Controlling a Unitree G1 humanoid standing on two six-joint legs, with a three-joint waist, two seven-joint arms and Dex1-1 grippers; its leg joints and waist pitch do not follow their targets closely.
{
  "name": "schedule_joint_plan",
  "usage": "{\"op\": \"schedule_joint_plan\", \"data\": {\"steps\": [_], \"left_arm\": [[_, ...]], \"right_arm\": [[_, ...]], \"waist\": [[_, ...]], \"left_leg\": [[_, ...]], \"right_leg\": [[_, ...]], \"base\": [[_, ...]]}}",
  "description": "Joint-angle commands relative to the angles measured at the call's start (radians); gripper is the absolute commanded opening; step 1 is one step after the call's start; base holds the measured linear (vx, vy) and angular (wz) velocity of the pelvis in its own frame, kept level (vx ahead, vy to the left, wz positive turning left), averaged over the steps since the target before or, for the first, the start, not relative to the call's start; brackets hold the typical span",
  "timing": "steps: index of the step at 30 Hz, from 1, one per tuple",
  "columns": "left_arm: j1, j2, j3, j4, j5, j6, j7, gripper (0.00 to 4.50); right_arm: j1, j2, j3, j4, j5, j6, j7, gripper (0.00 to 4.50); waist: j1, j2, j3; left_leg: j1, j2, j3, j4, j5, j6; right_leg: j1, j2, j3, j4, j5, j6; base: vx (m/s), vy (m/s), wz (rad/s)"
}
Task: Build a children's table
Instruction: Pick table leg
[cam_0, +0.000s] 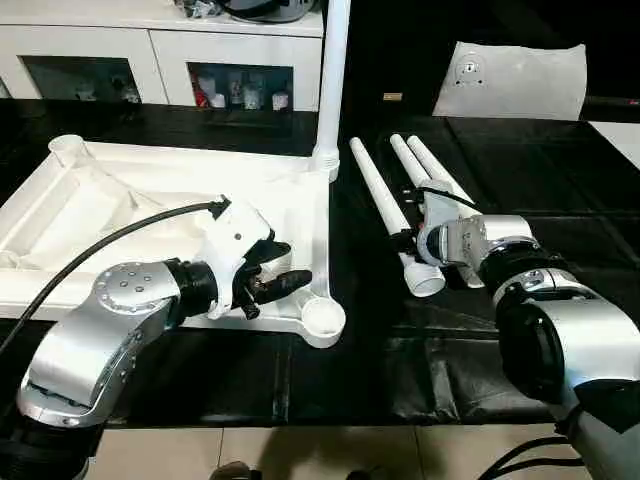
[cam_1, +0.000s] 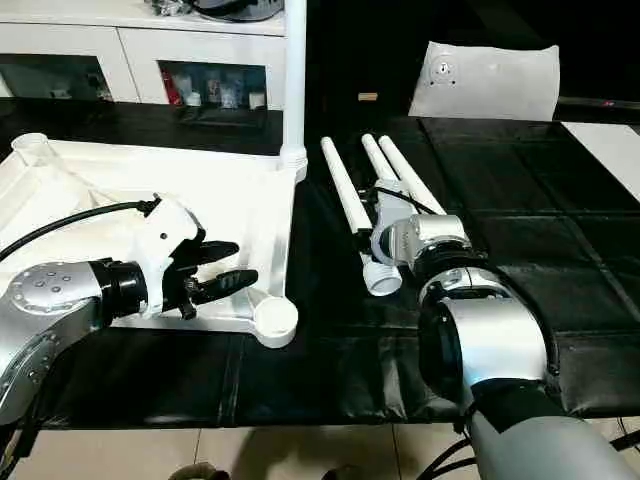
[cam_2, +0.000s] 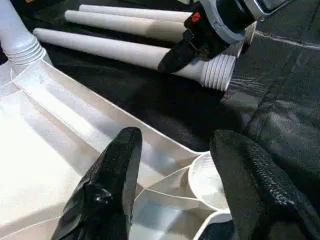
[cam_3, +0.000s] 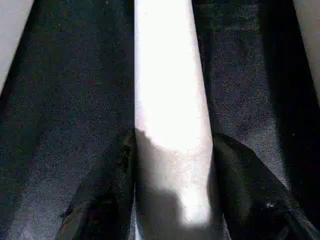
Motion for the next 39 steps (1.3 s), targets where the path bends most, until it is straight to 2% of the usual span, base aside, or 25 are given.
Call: {"op": "schedule_joint_plan", "data": {"steps": [1, 5, 8, 10, 11, 12, 14, 15, 16, 17, 18, 19, 20, 21, 22, 24, 25, 26, 27, 29, 30, 34, 35, 37, 39], "left_arm": [[-0.016, 0.0, -0.004, 0.01, -0.006, 0.0, 0.003, 2.54], [-0.024, -0.018, 0.001, 0.023, -0.008, -0.006, 0.019, 2.54], [-0.044, -0.043, 0.018, 0.054, -0.002, -0.021, 0.046, 2.71], [-0.057, -0.062, 0.03, 0.079, 0.005, -0.039, 0.067, 2.88], [-0.069, -0.081, 0.04, 0.104, 0.015, -0.059, 0.09, 2.91], [-0.074, -0.088, 0.043, 0.113, 0.018, -0.066, 0.099, 2.91], [-0.092, -0.122, 0.063, 0.14, 0.01, -0.08, 0.121, 3.08], [-0.099, -0.132, 0.07, 0.151, 0.006, -0.084, 0.128, 3.18], [-0.109, -0.15, 0.084, 0.164, -0.002, -0.085, 0.139, 3.26], [-0.119, -0.169, 0.099, 0.177, -0.013, -0.085, 0.151, 3.31], [-0.129, -0.185, 0.112, 0.189, -0.022, -0.086, 0.16, 3.38], [-0.142, -0.202, 0.124, 0.205, -0.031, -0.086, 0.172, 3.47], [-0.183, -0.253, 0.161, 0.25, -0.075, -0.084, 0.188, 3.59], [-0.189, -0.26, 0.167, 0.256, -0.081, -0.083, 0.191, 3.59], [-0.215, -0.294, 0.195, 0.286, -0.112, -0.082, 0.204, 3.73], [-0.255, -0.325, 0.216, 0.327, -0.143, -0.084, 0.205, 3.81], [-0.271, -0.336, 0.224, 0.342, -0.152, -0.087, 0.206, 4.05], [-0.298, -0.357, 0.242, 0.363, -0.177, -0.085, 0.208, 4.05], [-0.329, -0.381, 0.265, 0.388, -0.207, -0.081, 0.211, 4.14], [-0.376, -0.417, 0.307, 0.424, -0.253, -0.079, 0.227, 4.25], [-0.41, -0.44, 0.336, 0.451, -0.286, -0.066, 0.237, 4.35], [-0.463, -0.488, 0.38, 0.491, -0.358, -0.039, 0.252, 4.5], [-0.464, -0.489, 0.38, 0.492, -0.36, -0.039, 0.253, 4.5], [-0.473, -0.5, 0.386, 0.493, -0.383, -0.029, 0.25, 4.5], [-0.482, -0.507, 0.383, 0.491, -0.407, -0.01, 0.238, 4.5]], "right_arm": [[0.03, 0.005, -0.023, 0.0, 0.024, -0.007, -0.016, 1.91], [0.035, 0.008, -0.06, -0.017, 0.056, -0.046, -0.02, 1.89], [0.05, 0.015, -0.082, -0.073, 0.079, -0.174, 0.0, 1.88], [0.063, 0.023, -0.095, -0.123, 0.097, -0.223, 0.03, 1.88], [0.082, 0.032, -0.104, -0.185, 0.116, -0.249, 0.052, 1.88], [0.09, 0.035, -0.108, -0.209, 0.124, -0.256, 0.058, 1.88], [0.131, 0.052, -0.144, -0.313, 0.177, -0.235, 0.079, 1.88], [0.144, 0.058, -0.156, -0.347, 0.195, -0.232, 0.087, 1.88], [0.166, 0.069, -0.167, -0.399, 0.223, -0.22, 0.108, 1.88], [0.192, 0.081, -0.168, -0.456, 0.245, -0.216, 0.135, 1.88], [0.216, 0.092, -0.164, -0.506, 0.261, -0.214, 0.157, 1.88], [0.249, 0.103, -0.156, -0.57, 0.282, -0.215, 0.187, 1.88], [0.33, 0.131, -0.145, -0.724, 0.357, -0.205, 0.272, 1.88], [0.34, 0.133, -0.142, -0.742, 0.365, -0.202, 0.283, 1.88], [0.389, 0.141, -0.125, -0.824, 0.405, -0.188, 0.34, 1.88], [0.44, 0.143, -0.108, -0.908, 0.453, -0.148, 0.392, 1.88], [0.461, 0.144, -0.103, -0.943, 0.474, -0.128, 0.41, 1.88], [0.485, 0.143, -0.096, -0.984, 0.497, -0.105, 0.429, 1.88], [0.51, 0.142, -0.09, -1.027, 0.517, -0.082, 0.443, 1.88], [0.54, 0.14, -0.082, -1.082, 0.551, -0.048, 0.47, 1.88], [0.572, 0.137, -0.07, -1.142, 0.583, -0.017, 0.493, 1.88], [0.619, 0.134, -0.056, -1.242, 0.655, 0.036, 0.524, 1.88], [0.619, 0.134, -0.055, -1.244, 0.657, 0.038, 0.525, 1.88], [0.626, 0.131, -0.047, -1.261, 0.663, 0.045, 0.53, 1.88], [0.637, 0.129, -0.031, -1.292, 0.669, 0.059, 0.53, 1.88]], "waist": [[0.0, 0.024, -0.069], [-0.001, 0.019, -0.069], [-0.002, 0.024, -0.07], [-0.003, 0.017, -0.072], [-0.001, 0.027, -0.073], [-0.001, 0.025, -0.073], [-0.001, 0.03, -0.073], [0.002, 0.034, -0.079], [0.005, 0.048, -0.08], [0.003, 0.042, -0.078], [0.007, 0.049, -0.081], [0.008, 0.041, -0.08], [0.01, 0.057, -0.08], [0.013, 0.052, -0.08], [0.016, 0.046, -0.081], [0.021, 0.05, -0.082], [0.025, 0.052, -0.081], [0.024, 0.046, -0.078], [0.031, 0.046, -0.079], [0.034, 0.045, -0.078], [0.037, 0.041, -0.08], [0.046, 0.046, -0.084], [0.044, 0.042, -0.083], [0.046, 0.048, -0.083], [0.047, 0.047, -0.082]], "left_leg": [[0.01, 0.045, -0.017, -0.064, -0.244, -0.043], [0.01, 0.045, -0.016, -0.063, -0.255, -0.042], [0.009, 0.043, -0.016, -0.062, -0.261, -0.04], [0.007, 0.042, -0.015, -0.061, -0.244, -0.03], [0.006, 0.042, -0.014, -0.06, -0.227, -0.022], [0.005, 0.043, -0.014, -0.06, -0.217, -0.018], [0.002, 0.041, -0.012, -0.06, -0.183, -0.001], [0.006, 0.044, -0.015, -0.059, -0.169, 0.0], [0.007, 0.044, -0.017, -0.058, -0.163, 0.0], [0.005, 0.043, -0.014, -0.059, -0.17, 0.009], [0.007, 0.044, -0.017, -0.059, -0.169, 0.008], [0.004, 0.042, -0.014, -0.059, -0.159, 0.02], [0.005, 0.04, -0.015, -0.059, -0.159, 0.027], [0.008, 0.04, -0.012, -0.057, -0.164, 0.033], [0.002, 0.04, -0.016, -0.059, -0.151, 0.043], [-0.001, 0.04, -0.017, -0.058, -0.132, 0.049], [-0.001, 0.04, -0.017, -0.057, -0.134, 0.05], [-0.002, 0.036, -0.014, -0.058, -0.134, 0.054], [0.003, 0.037, -0.013, -0.056, -0.135, 0.055], [-0.002, 0.035, -0.014, -0.058, -0.127, 0.056], [0.001, 0.038, -0.015, -0.058, -0.123, 0.054], [0.003, 0.043, -0.018, -0.058, -0.107, 0.062], [0.0, 0.043, -0.018, -0.06, -0.102, 0.065], [0.0, 0.042, -0.017, -0.059, -0.104, 0.062], [-0.001, 0.042, -0.017, -0.06, -0.102, 0.059]], "right_leg": [[0.05, -0.083, 0.06, -0.075, -0.259, -0.178], [0.05, -0.083, 0.06, -0.077, -0.272, -0.172], [0.05, -0.084, 0.059, -0.082, -0.28, -0.168], [0.053, -0.082, 0.06, -0.08, -0.269, -0.167], [0.054, -0.082, 0.06, -0.08, -0.245, -0.172], [0.056, -0.082, 0.06, -0.08, -0.232, -0.171], [0.059, -0.077, 0.06, -0.078, -0.182, -0.179], [0.06, -0.078, 0.059, -0.071, -0.151, -0.184], [0.059, -0.078, 0.058, -0.068, -0.138, -0.191], [0.061, -0.076, 0.058, -0.074, -0.118, -0.195], [0.062, -0.078, 0.057, -0.07, -0.112, -0.2], [0.064, -0.076, 0.057, -0.075, -0.103, -0.195], [0.064, -0.077, 0.056, -0.08, -0.101, -0.195], [0.064, -0.076, 0.057, -0.083, -0.105, -0.189], [0.071, -0.078, 0.056, -0.082, -0.111, -0.191], [0.07, -0.081, 0.054, -0.083, -0.139, -0.191], [0.07, -0.084, 0.054, -0.088, -0.19, -0.176], [0.07, -0.08, 0.053, -0.095, -0.212, -0.163], [0.067, -0.082, 0.055, -0.099, -0.241, -0.147], [0.069, -0.081, 0.052, -0.101, -0.261, -0.135], [0.067, -0.081, 0.051, -0.101, -0.26, -0.13], [0.065, -0.085, 0.05, -0.097, -0.224, -0.143], [0.067, -0.084, 0.05, -0.097, -0.221, -0.145], [0.064, -0.085, 0.05, -0.101, -0.234, -0.138], [0.065, -0.085, 0.05, -0.102, -0.236, -0.134]], "base": [[0.0, 0.0, 0.0], [0.0, 0.0, 0.0], [0.0, 0.0, 0.0], [0.0, 0.0, 0.0], [0.0, 0.0, 0.0], [0.0, 0.0, 0.0], [0.0, 0.0, 0.0], [0.0, 0.0, 0.0], [0.0, 0.0, 0.0], [0.0, 0.0, 0.0], [0.0, 0.0, 0.0], [0.0, 0.0, 0.0], [0.0, 0.0, 0.0], [0.0, 0.0, 0.0], [0.0, 0.0, 0.0], [0.0, 0.0, 0.0], [0.0, 0.0, 0.0], [0.0, 0.0, 0.0], [0.0, 0.0, 0.0], [0.0, 0.0, 0.0], [0.0, 0.0, 0.0], [0.0, 0.0, 0.0], [0.0, 0.0, 0.0], [0.0, 0.0, 0.0], [0.0, 0.0, 0.0]]}}
